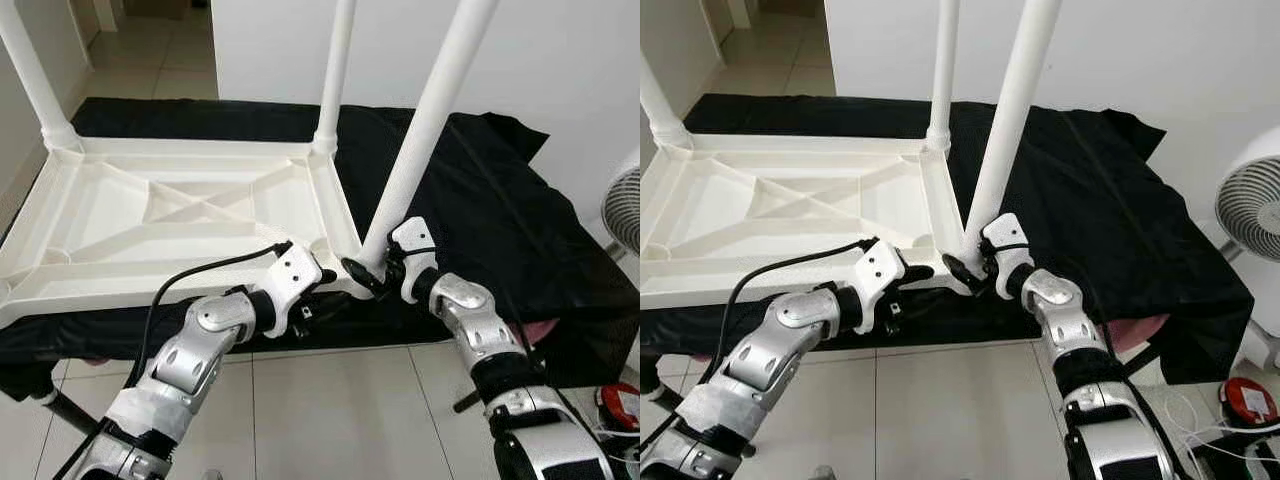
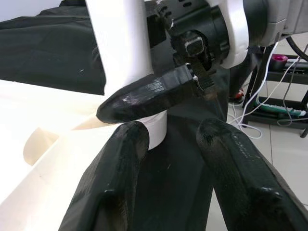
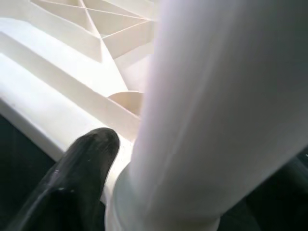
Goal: Building children table
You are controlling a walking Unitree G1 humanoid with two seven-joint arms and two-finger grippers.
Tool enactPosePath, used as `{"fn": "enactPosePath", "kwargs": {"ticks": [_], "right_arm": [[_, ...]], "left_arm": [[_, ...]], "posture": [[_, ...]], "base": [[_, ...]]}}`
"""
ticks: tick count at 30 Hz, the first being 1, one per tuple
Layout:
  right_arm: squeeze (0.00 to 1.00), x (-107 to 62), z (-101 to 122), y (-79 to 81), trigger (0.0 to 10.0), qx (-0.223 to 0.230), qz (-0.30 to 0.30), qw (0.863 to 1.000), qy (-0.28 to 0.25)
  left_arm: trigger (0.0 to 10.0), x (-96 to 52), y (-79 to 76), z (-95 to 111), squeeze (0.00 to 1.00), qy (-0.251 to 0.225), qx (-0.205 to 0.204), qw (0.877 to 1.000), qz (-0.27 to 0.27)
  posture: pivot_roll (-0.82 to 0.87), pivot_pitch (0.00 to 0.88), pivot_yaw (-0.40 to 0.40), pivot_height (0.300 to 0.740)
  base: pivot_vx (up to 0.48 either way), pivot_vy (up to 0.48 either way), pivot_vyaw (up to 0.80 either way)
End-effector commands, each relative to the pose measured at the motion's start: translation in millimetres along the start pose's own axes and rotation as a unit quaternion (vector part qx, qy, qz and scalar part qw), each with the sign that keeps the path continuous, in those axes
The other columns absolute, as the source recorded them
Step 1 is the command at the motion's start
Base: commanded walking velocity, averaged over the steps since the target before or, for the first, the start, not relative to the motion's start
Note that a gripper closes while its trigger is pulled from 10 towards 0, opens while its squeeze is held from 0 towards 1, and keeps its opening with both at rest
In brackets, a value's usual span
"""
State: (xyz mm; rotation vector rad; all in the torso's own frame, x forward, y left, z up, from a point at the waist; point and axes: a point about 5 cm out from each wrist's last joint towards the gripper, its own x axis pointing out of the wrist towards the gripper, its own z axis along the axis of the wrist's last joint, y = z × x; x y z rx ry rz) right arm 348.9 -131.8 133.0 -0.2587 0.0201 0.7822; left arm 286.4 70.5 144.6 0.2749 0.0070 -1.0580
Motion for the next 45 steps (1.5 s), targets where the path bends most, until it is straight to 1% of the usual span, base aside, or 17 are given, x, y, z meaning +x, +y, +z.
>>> {"fn": "enactPosePath", "kwargs": {"ticks": [1, 2, 13, 14, 15, 16, 21, 23, 24, 26, 27, 29, 33, 34, 40, 43, 45], "right_arm": [[0.0, 2.2, 0, 1.4, 3.2, -0.014, 0.018, 1.0, 0.008], [0.0, 1.7, -2, 1.0, 0.0, -0.01, 0.021, 1.0, 0.01], [0.0, -3.9, -15, 2.5, 0.0, 0.009, 0.036, 0.999, 0.009], [0.0, -4.5, -17, 2.3, 10.0, 0.027, 0.021, 0.999, 0.007], [0.0, -4.5, -17, 2.3, 10.0, 0.027, 0.021, 0.999, 0.007], [0.0, -5.4, -19, 4.2, 10.0, 0.051, -0.011, 0.999, 0.002], [0.0, -6.2, -19, 9.8, 10.0, 0.058, -0.026, 0.998, -0.003], [0.0, -6.3, -18, 11.6, 10.0, 0.055, -0.09, 0.994, -0.004], [0.0, -6.3, -18, 11.6, 10.0, 0.055, -0.09, 0.994, -0.004], [0.0, -7.5, -19, 11.7, 10.0, 0.078, -0.166, 0.983, -0.003], [0.0, -7.5, -19, 11.7, 10.0, 0.078, -0.166, 0.983, -0.003], [0.0, -10.4, -18, 17.7, 10.0, 0.105, -0.242, 0.965, -0.007], [0.0, -11.1, -19, 26.3, 10.0, 0.118, -0.276, 0.954, -0.005], [0.0, -11.6, -17, 33.8, 10.0, 0.137, -0.327, 0.935, -0.001], [0.0, -12.7, -15, 37.6, 10.0, 0.153, -0.363, 0.919, 0.002], [0.0, -6.5, -4, 48.4, 10.0, 0.165, -0.355, 0.92, -0.02], [0.0, -6.8, 0, 48.5, 10.0, 0.168, -0.354, 0.92, -0.029]], "left_arm": [[10.0, 0.1, -0.3, 4, 0.0, -0.002, 0.005, 1.0, -0.009], [10.0, 0.1, -0.8, 4, 0.0, -0.003, 0.005, 1.0, -0.009], [10.0, 1.5, -4.8, 4, 0.0, -0.004, 0.002, 1.0, -0.014], [10.0, 2.2, -5.0, 4, 0.0, -0.004, 0.003, 1.0, -0.014], [10.0, 2.2, -5.0, 4, 0.0, -0.004, 0.003, 1.0, -0.014], [10.0, 2.9, -3.9, 4, 0.0, -0.003, 0.004, 1.0, -0.012], [10.0, 3.0, -3.9, 4, 0.0, -0.003, 0.004, 1.0, -0.011], [10.0, 3.6, -4.3, 3, 0.0, -0.004, 0.005, 1.0, -0.013], [10.0, 3.6, -4.3, 3, 0.0, -0.004, 0.005, 1.0, -0.013], [10.0, 4.3, -3.2, 3, 0.0, -0.007, 0.003, 1.0, -0.009], [10.0, 4.3, -3.2, 3, 0.0, -0.007, 0.003, 1.0, -0.009], [10.0, 3.0, -3.0, 3, 0.0, -0.007, 0.002, 1.0, -0.006], [10.0, 1.7, -2.7, 3, 0.0, -0.006, 0.003, 1.0, -0.007], [10.0, 0.6, -2.2, 2, 0.0, -0.003, 0.003, 1.0, -0.009], [10.0, -0.3, -2.3, 2, 0.0, -0.002, 0.002, 1.0, -0.009], [10.0, -1.5, -2.0, 1, 0.0, -0.001, 0.002, 1.0, -0.007], [10.0, -1.9, -2.0, 1, 0.0, 0.0, 0.001, 1.0, -0.006]], "posture": [[0.05, 0.0, -0.083, 0.74], [0.05, 0.0, -0.083, 0.74], [0.04, 0.0, -0.08, 0.74], [0.04, 0.0, -0.09, 0.74], [0.04, 0.0, -0.09, 0.74], [0.03, 0.0, -0.092, 0.74], [0.02, 0.002, -0.091, 0.74], [0.01, 0.005, -0.095, 0.74], [0.01, 0.005, -0.095, 0.74], [0.01, 0.007, -0.095, 0.74], [0.01, 0.007, -0.095, 0.74], [0.01, 0.007, -0.093, 0.74], [0.01, 0.007, -0.095, 0.74], [0.01, 0.007, -0.095, 0.74], [0.01, 0.008, -0.095, 0.74], [0.02, 0.005, -0.095, 0.74], [0.02, 0.002, -0.094, 0.74]], "base": [[0.0, 0.0, 0.0], [0.0, 0.0, 0.0], [0.0, 0.0, 0.0], [0.0, 0.0, 0.0], [0.0, 0.0, 0.0], [0.0, 0.0, 0.0], [0.0, 0.0, 0.0], [0.0, 0.0, 0.0], [0.0, 0.0, 0.0], [0.0, 0.0, 0.0], [0.0, 0.0, 0.0], [0.0, 0.0, 0.0], [0.0, 0.0, 0.0], [0.0, 0.0, 0.0], [0.0, 0.0, 0.0], [0.0, 0.0, 0.0], [0.0, 0.0, 0.0]]}}
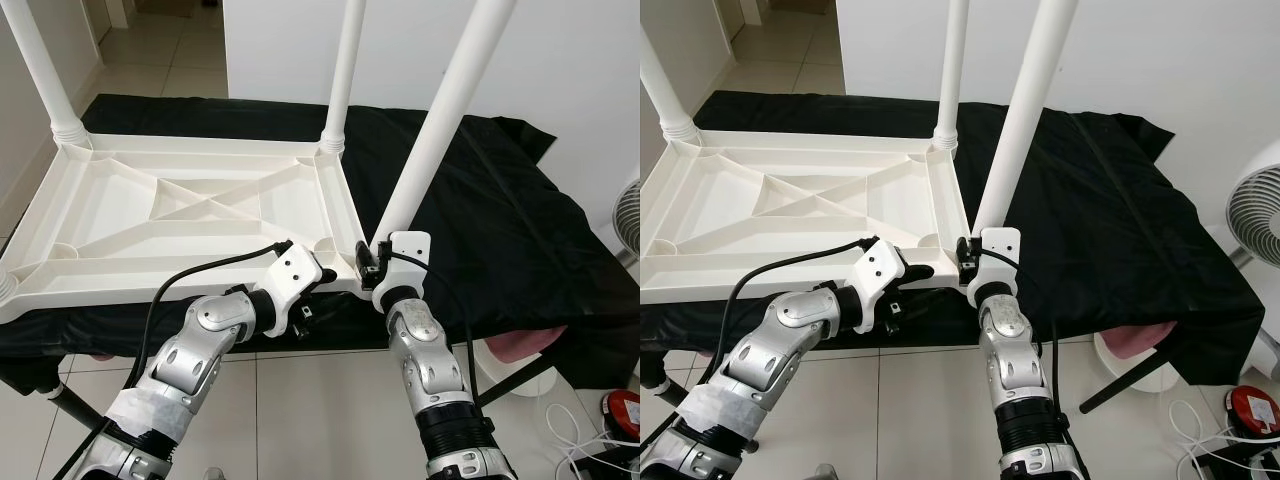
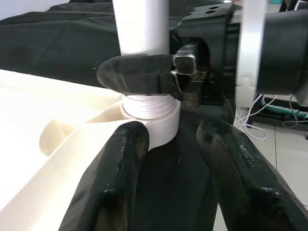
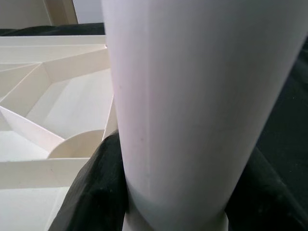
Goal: Building children table
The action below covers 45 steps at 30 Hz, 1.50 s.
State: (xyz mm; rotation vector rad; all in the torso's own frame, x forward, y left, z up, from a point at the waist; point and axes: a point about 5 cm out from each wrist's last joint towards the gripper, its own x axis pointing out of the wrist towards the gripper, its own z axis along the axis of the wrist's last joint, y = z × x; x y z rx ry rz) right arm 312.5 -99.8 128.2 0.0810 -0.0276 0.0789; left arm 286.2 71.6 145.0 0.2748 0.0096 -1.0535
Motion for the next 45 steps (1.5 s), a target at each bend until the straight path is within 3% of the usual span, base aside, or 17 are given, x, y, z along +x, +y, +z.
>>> {"fn": "enactPosePath", "kwargs": {"ticks": [1, 2, 6, 8, 12, 15, 16, 17, 18, 23, 31, 39, 40, 41, 45], "right_arm": [[0.0, -2.8, -5, -4.0, 10.0, 0.006, -0.013, 1.0, 0.015], [1.0, -2.2, -4, -4.8, 10.0, 0.008, -0.01, 1.0, 0.01], [1.0, -2.0, 0, -6.5, 10.0, 0.006, -0.005, 1.0, 0.003], [1.0, 0.2, 3, -8.6, 10.0, 0.006, 0.026, 1.0, -0.004], [1.0, 4.1, 3, -12.6, 10.0, -0.037, 0.127, 0.991, -0.005], [1.0, 5.4, 2, -14.2, 10.0, -0.039, 0.142, 0.989, -0.002], [0.93, 6.7, 3, -15.1, 10.0, -0.04, 0.159, 0.987, -0.003], [0.93, 6.7, 3, -15.1, 10.0, -0.04, 0.159, 0.987, -0.003], [0.0, 8.7, 4, -15.6, 10.0, -0.05, 0.177, 0.983, -0.01], [0.0, 19.7, 6, -20.8, 10.0, -0.084, 0.239, 0.967, -0.012], [0.0, 28.7, 9, -24.1, 10.0, -0.069, 0.303, 0.95, -0.008], [0.0, 33.8, 3, -28.8, 9.8, -0.083, 0.339, 0.937, 0.015], [0.0, 33.3, 2, -29.8, 2.0, -0.083, 0.344, 0.935, 0.018], [0.0, 32.6, 0, -30.6, 0.0, -0.08, 0.35, 0.933, 0.023], [0.0, 31.6, -3, -33.3, 0.0, -0.081, 0.359, 0.929, 0.025]], "left_arm": [[10.0, -0.9, -2.5, 1, 0.0, -0.001, 0.002, 1.0, -0.008], [10.0, -0.9, -2.6, 0, 0.0, -0.001, 0.002, 1.0, -0.009], [10.0, -0.7, -2.7, 0, 0.0, 0.0, 0.003, 1.0, -0.009], [10.0, -0.5, -2.2, 0, 0.0, 0.0, 0.003, 1.0, -0.01], [10.0, 0.2, -1.9, 2, 0.0, -0.002, 0.006, 1.0, -0.013], [10.0, 0.2, -1.7, 2, 0.0, -0.003, 0.005, 1.0, -0.013], [10.0, 0.4, -1.5, 2, 0.0, -0.003, 0.005, 1.0, -0.013], [10.0, 0.4, -1.5, 2, 0.0, -0.003, 0.005, 1.0, -0.013], [10.0, 0.6, -1.4, 2, 0.0, -0.002, 0.006, 1.0, -0.013], [10.0, 0.7, 0.0, 2, 0.0, 0.0, 0.009, 1.0, -0.013], [10.0, -0.2, 0.4, 3, 0.0, 0.0, 0.009, 1.0, -0.013], [10.0, -1.3, -0.7, 3, 0.0, 0.002, 0.01, 1.0, -0.017], [10.0, -1.5, -1.1, 3, 0.0, 0.002, 0.009, 1.0, -0.017], [10.0, -1.7, -1.4, 3, 0.0, 0.002, 0.009, 1.0, -0.017], [10.0, -2.4, -1.5, 3, 0.0, 0.002, 0.008, 1.0, -0.017]], "posture": [[0.02, 0.002, -0.094, 0.74], [0.02, 0.0, -0.094, 0.74], [0.02, 0.0, -0.092, 0.74], [0.02, 0.0, -0.091, 0.74], [0.02, 0.0, -0.094, 0.74], [0.02, 0.0, -0.094, 0.74], [0.02, 0.0, -0.092, 0.74], [0.02, 0.0, -0.092, 0.74], [0.02, 0.0, -0.089, 0.74], [0.02, 0.0, -0.08, 0.74], [0.03, 0.0, -0.079, 0.74], [0.04, 0.0, -0.08, 0.74], [0.04, 0.0, -0.082, 0.74], [0.05, 0.0, -0.083, 0.74], [0.04, 0.0, -0.082, 0.74]], "base": [[0.0, 0.0, 0.0], [0.0, 0.0, 0.0], [0.0, 0.0, 0.0], [0.0, 0.0, 0.0], [0.0, 0.0, 0.0], [0.0, 0.0, 0.0], [0.0, 0.0, 0.0], [0.0, 0.0, 0.0], [0.0, 0.0, 0.0], [0.0, 0.0, 0.0], [0.0, 0.0, 0.0], [0.0, 0.0, 0.0], [0.0, 0.0, 0.0], [0.0, 0.0, 0.0], [0.0, 0.0, 0.0]]}}
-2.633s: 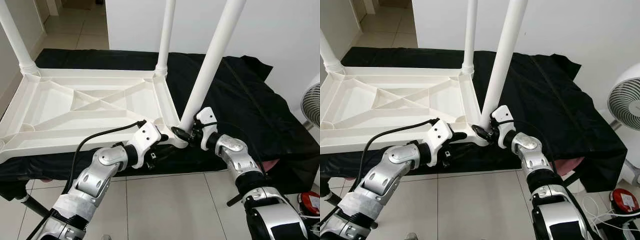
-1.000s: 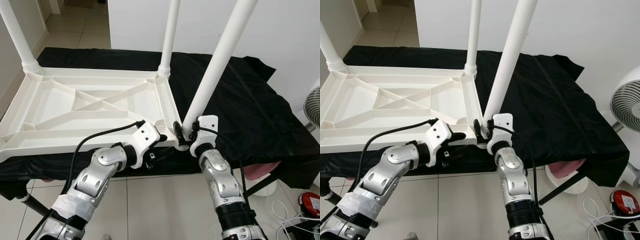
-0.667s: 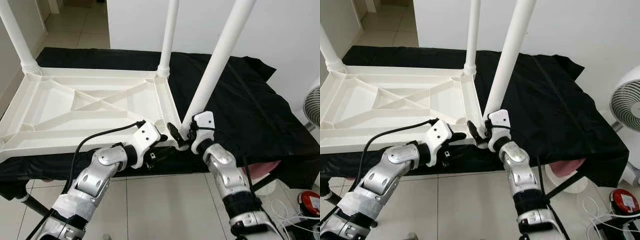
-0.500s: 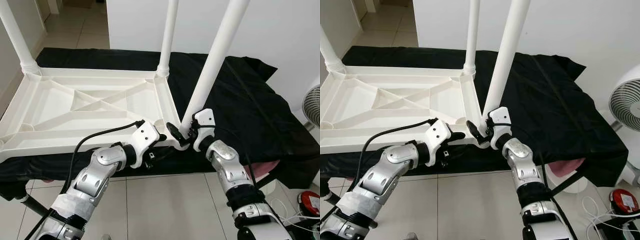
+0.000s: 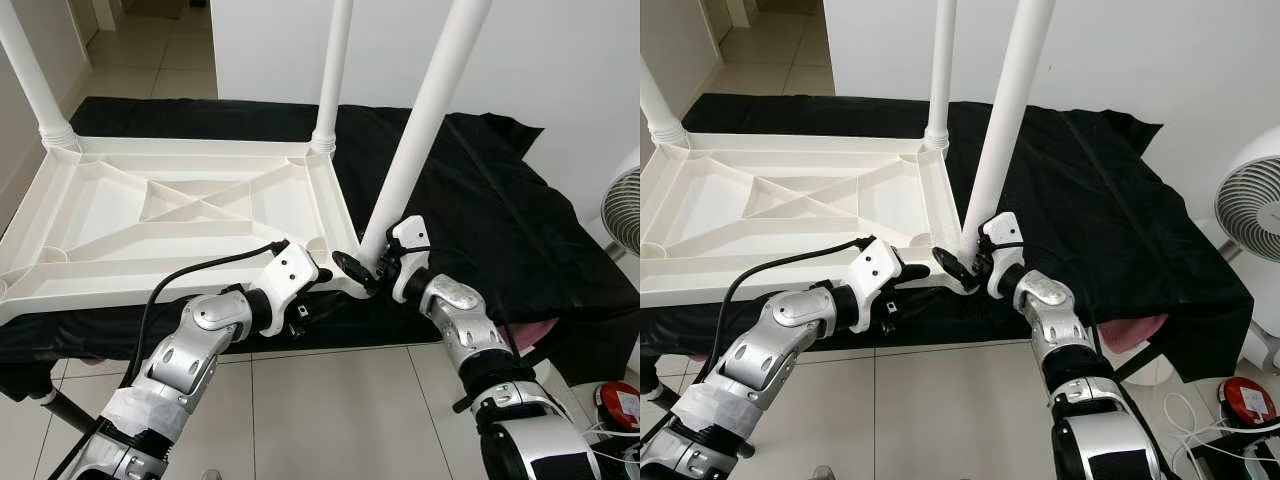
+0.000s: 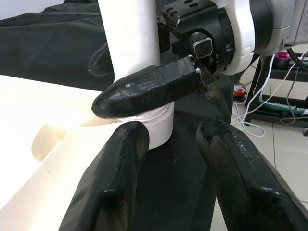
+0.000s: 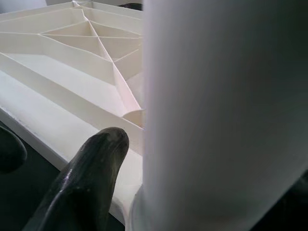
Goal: Building children table
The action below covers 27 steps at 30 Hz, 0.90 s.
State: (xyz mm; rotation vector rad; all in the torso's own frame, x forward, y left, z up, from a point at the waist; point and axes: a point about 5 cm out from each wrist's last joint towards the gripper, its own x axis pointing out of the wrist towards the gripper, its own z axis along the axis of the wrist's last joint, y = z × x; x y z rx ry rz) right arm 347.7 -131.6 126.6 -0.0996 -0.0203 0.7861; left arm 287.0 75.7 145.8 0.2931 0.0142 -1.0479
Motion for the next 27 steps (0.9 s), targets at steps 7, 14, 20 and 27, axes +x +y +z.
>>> {"fn": "enactPosePath", "kwargs": {"ticks": [7, 14, 20, 27], "right_arm": [[0.0, -1.2, -6, 1.2, 0.0, 0.006, 0.015, 1.0, 0.002], [0.0, -3.4, -8, 0.1, 10.0, 0.002, -0.01, 1.0, 0.0], [0.0, -6.0, -14, -1.4, 10.0, 0.022, -0.097, 0.995, 0.004], [0.0, -10.5, -22, -7.5, 10.0, 0.033, -0.258, 0.965, 0.027]], "left_arm": [[10.0, 2.2, -5.5, 4, 0.0, -0.007, 0.0, 1.0, -0.021], [10.0, 1.8, -6.7, 4, 0.0, -0.008, -0.002, 1.0, -0.023], [10.0, 1.3, -7.8, 3, 0.0, -0.008, -0.007, 1.0, -0.023], [10.0, 2.3, -10.0, 3, 0.0, -0.012, -0.018, 0.999, -0.027]], "posture": [[0.04, 0.0, -0.082, 0.74], [0.04, 0.002, -0.084, 0.74], [0.03, 0.005, -0.087, 0.74], [0.02, 0.007, -0.086, 0.74]], "base": [[0.0, 0.0, 0.0], [0.0, 0.0, 0.0], [0.0, 0.0, 0.0], [0.0, 0.0, 0.0]]}}
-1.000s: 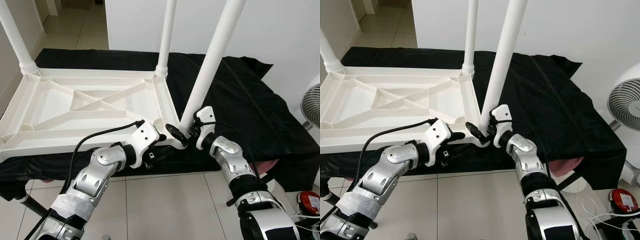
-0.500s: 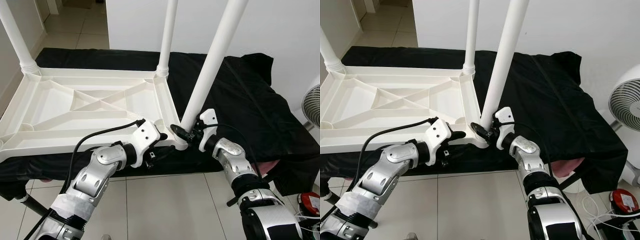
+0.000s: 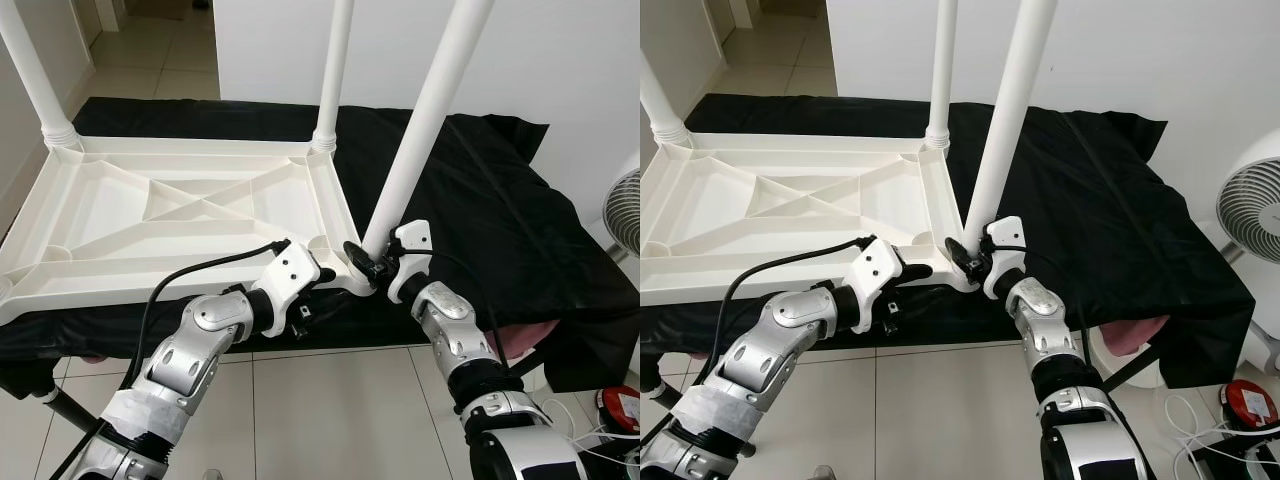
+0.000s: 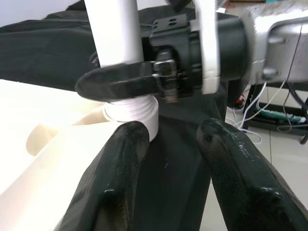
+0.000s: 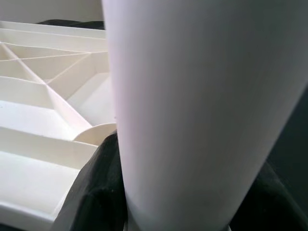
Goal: Building children table
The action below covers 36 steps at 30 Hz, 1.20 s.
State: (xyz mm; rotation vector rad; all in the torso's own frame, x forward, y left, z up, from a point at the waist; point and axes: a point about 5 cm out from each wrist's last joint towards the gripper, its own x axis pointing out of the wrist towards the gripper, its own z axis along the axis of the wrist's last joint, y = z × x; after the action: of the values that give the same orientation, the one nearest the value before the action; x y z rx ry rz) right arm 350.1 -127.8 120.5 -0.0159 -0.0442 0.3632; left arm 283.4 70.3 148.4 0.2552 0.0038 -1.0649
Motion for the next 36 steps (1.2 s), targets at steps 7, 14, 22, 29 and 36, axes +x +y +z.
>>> {"fn": "enactPosePath", "kwargs": {"ticks": [7, 14, 22, 29, 36], "right_arm": [[0.0, -26.0, -18, -0.5, 10.0, 0.013, -0.215, 0.976, 0.036], [0.0, -27.4, -15, 21.4, 10.0, 0.032, -0.22, 0.975, 0.021], [1.0, -25.5, -8, 11.4, 10.0, 0.016, -0.21, 0.977, 0.022], [1.0, -19.9, -2, -1.0, 10.0, 0.005, -0.121, 0.993, 0.013], [0.0, -12.6, -4, -17.7, 10.0, -0.037, 0.007, 0.997, 0.06]], "left_arm": [[10.0, 0.6, -5.9, -2, 0.0, 0.002, -0.008, 1.0, -0.021], [10.0, 0.5, -5.2, -2, 0.0, 0.002, -0.009, 1.0, -0.02], [10.0, 1.8, -6.4, -2, 0.0, 0.001, -0.01, 1.0, -0.023], [10.0, 2.9, -6.4, -1, 0.0, -0.005, -0.018, 1.0, -0.023], [10.0, 3.6, -5.7, 0, 0.0, -0.004, -0.015, 1.0, -0.026]], "posture": [[0.03, 0.0, -0.096, 0.74], [0.03, 0.0, -0.096, 0.74], [0.03, 0.0, -0.099, 0.74], [0.02, 0.0, -0.092, 0.74], [0.02, 0.0, -0.086, 0.74]], "base": [[0.0, 0.0, 0.0], [0.0, 0.0, 0.0], [0.0, 0.0, 0.0], [0.0, 0.0, 0.0], [0.0, 0.0, 0.0]]}}
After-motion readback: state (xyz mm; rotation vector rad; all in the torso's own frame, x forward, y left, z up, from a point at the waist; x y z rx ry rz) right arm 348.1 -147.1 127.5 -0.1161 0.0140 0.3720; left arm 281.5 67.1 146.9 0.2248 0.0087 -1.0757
